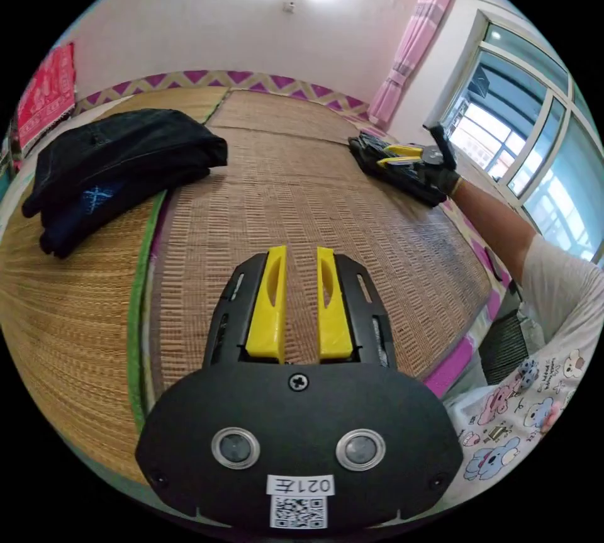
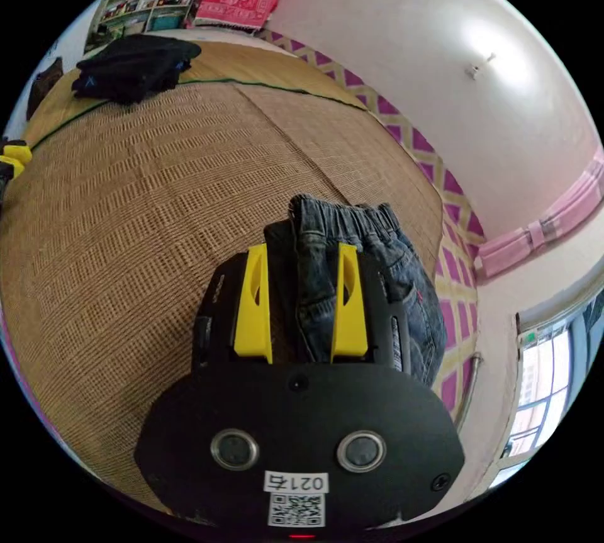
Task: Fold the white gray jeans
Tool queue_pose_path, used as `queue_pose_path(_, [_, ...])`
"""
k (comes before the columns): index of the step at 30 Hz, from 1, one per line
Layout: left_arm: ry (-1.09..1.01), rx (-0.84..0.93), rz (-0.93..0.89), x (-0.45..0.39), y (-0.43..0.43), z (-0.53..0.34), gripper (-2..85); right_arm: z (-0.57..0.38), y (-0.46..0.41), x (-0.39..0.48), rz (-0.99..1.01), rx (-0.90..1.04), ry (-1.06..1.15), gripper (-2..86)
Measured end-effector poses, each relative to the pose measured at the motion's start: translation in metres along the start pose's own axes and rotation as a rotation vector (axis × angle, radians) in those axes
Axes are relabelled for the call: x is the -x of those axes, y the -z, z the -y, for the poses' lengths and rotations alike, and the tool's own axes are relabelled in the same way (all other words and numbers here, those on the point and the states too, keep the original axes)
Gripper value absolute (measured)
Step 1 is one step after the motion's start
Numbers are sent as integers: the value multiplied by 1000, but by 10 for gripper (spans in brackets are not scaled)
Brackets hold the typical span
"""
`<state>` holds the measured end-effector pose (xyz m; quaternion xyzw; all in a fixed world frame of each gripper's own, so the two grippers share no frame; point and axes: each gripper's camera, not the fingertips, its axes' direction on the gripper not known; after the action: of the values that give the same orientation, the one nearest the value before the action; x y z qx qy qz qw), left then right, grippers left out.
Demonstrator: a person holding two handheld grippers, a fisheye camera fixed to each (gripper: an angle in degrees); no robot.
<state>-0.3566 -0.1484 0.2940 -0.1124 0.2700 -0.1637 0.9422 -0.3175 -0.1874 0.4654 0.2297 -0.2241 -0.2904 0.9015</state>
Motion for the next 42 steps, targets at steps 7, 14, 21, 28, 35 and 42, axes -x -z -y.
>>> queue_pose_path(7, [-23,-18,29,-22,-22,-32,-2,1,16,0,-64,-28,-102,58])
queue_pose_path(14, [-92,-54,-113,-39,-35,-55,-6,-27,150,-26,149,-82,-179,44])
queue_pose_path(21, [-36,-36,-253,-44,-66,-72,32,-19,256,126,305,-32,6,45])
queue_pose_path(28, [67,-3,-173,-13,-58,-116,5,17,282,248,497,32,41,50])
queue_pose_path(35, [103,16,-124,8,-62,-149,0,3,360,220,463,-111,-51,133])
queue_pose_path(42, [95,13,-142,-3,-85,-154,-5,43,365,199,351,-10,-66,97])
